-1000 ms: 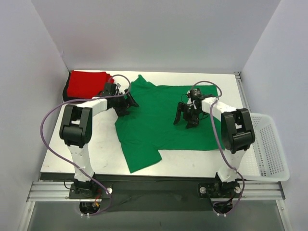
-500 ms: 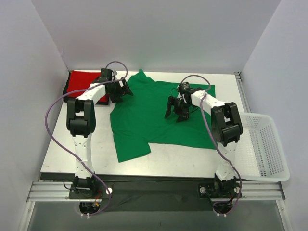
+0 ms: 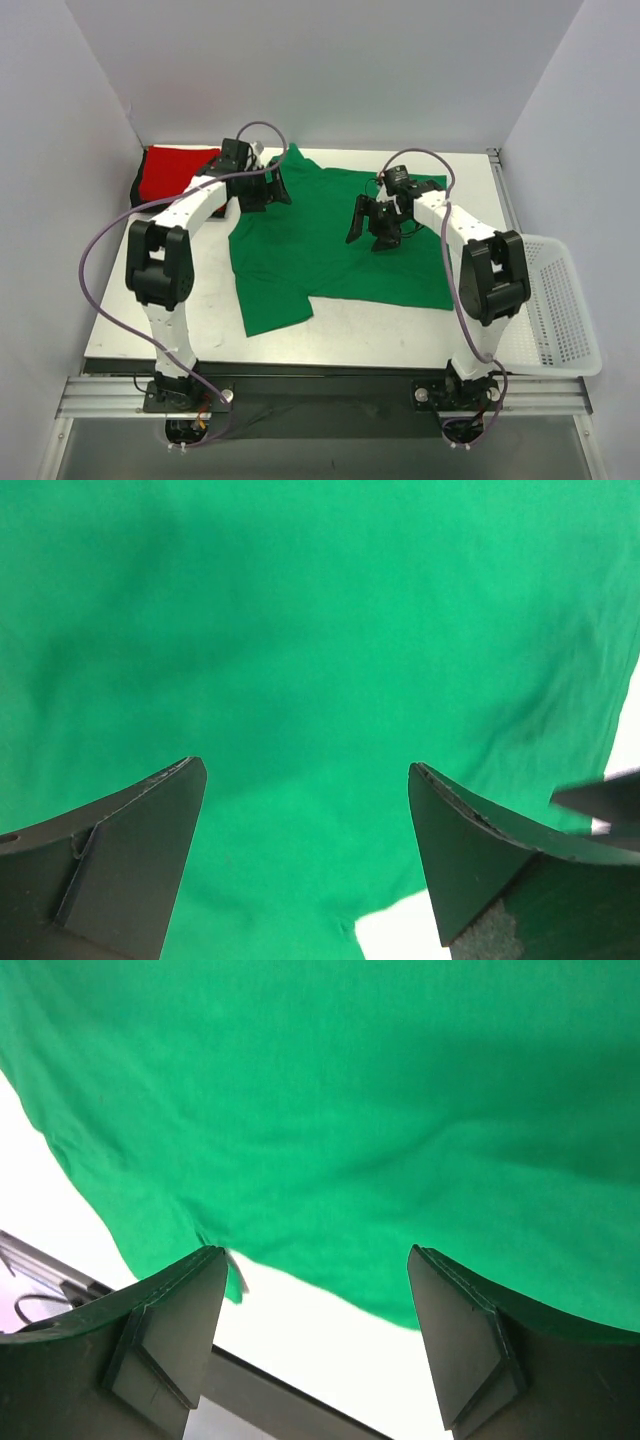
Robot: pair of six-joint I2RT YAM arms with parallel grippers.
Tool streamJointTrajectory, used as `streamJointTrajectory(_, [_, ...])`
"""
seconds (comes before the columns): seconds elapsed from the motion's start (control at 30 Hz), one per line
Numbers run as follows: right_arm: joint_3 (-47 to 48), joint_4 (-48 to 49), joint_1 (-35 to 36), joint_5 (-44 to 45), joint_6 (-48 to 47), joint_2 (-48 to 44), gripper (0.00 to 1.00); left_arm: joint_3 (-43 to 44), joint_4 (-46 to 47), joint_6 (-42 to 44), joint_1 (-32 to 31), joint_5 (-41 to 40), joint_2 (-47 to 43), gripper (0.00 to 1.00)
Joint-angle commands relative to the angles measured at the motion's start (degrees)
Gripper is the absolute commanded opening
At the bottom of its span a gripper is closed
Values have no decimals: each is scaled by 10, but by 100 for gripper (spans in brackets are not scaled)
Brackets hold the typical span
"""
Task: Fold and stack the t-shirts
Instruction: Flatten out the tshirt
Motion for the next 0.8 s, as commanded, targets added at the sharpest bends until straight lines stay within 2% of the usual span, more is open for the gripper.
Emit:
streamJointTrajectory(0.0, [-50, -28, -6, 13, -14, -36, 75, -77, 18, -13, -12, -13, -53, 94])
streamJointTrajectory(0.13, [-85, -26, -6, 33, -31, -36, 75, -160, 36, -31, -13, 12, -61, 94])
streamJointTrajectory(0.3, [-100, -19, -7, 48, -43, -17, 75, -182, 31, -23, -11, 11, -42, 94])
streamJointTrajectory(0.57, [-95, -11, 0, 42, -29, 28, 74, -136, -1, 7, 19, -2, 25, 94])
streamJointTrajectory(0.77, [-69, -12, 7, 28, -10, 64, 74, -45, -41, 41, 26, -5, 90, 94])
